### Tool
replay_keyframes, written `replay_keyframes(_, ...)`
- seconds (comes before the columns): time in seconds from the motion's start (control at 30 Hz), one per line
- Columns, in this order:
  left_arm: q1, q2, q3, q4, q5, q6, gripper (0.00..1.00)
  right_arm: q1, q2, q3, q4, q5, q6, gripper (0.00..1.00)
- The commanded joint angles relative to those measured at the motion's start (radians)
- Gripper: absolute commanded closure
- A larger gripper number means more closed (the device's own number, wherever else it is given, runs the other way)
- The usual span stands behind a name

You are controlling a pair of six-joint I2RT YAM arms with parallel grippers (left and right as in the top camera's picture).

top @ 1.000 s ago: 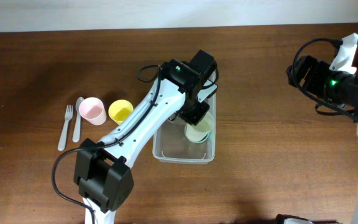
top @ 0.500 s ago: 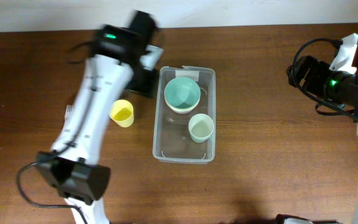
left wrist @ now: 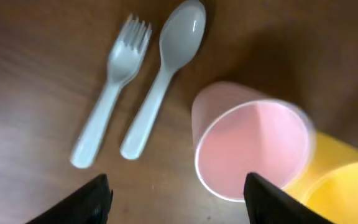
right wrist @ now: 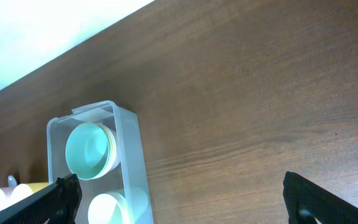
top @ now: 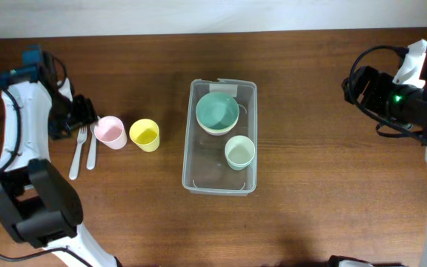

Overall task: Pack container
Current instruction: 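Move the left gripper to the pink cup and grasp its rim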

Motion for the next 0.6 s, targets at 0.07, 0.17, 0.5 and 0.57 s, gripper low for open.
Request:
replay_keyframes(0.07,-0.003,-0.006,-0.159,0.114,0.062,0.026,0.31,-0.006,-0.004,0.010,0.000,0.009,-0.011,0.01)
replay_keyframes(0.17,-0.004,-0.006,-0.191,0.161,0.062,0.026,0.35,-0.006,-0.004,0.010,0.000,0.009,-0.011,0.01)
replay_keyframes(0.5,-0.006,-0.002,-0.243,0.256,0.062,0.027,0.52,-0.006,-0.004,0.010,0.000,0.009,-0.011,0.01)
replay_keyframes(0.57,-0.006,0.000,-0.251,0.266,0.062,0.026,0.63,-0.006,-0.004,0.010,0.000,0.009,-0.011,0.01)
